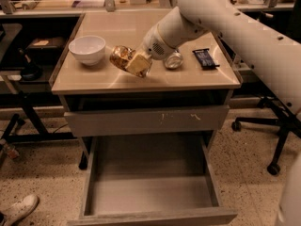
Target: Pick orange can from middle drawer and place on counter
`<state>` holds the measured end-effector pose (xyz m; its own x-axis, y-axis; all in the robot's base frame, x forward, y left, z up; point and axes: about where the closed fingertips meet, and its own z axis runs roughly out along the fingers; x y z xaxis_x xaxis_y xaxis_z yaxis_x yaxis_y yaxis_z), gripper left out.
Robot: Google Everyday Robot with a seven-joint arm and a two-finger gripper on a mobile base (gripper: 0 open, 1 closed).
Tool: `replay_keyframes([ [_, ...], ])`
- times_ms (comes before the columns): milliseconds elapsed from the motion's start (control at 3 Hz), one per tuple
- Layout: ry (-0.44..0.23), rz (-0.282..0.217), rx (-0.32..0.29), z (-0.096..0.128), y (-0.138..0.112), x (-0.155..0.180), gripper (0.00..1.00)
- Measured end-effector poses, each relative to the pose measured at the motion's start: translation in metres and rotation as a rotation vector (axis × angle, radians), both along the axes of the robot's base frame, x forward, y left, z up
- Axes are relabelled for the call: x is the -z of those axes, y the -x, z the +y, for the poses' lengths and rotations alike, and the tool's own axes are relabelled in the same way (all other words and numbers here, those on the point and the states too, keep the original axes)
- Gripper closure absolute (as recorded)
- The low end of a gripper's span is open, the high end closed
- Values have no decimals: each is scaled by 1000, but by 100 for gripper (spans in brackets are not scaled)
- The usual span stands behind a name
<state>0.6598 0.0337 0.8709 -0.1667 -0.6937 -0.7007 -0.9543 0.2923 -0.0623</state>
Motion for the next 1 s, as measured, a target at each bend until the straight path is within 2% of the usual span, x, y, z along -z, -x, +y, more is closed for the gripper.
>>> replay_keyframes([
  [1000,51,56,58,-1,-48,15,100],
])
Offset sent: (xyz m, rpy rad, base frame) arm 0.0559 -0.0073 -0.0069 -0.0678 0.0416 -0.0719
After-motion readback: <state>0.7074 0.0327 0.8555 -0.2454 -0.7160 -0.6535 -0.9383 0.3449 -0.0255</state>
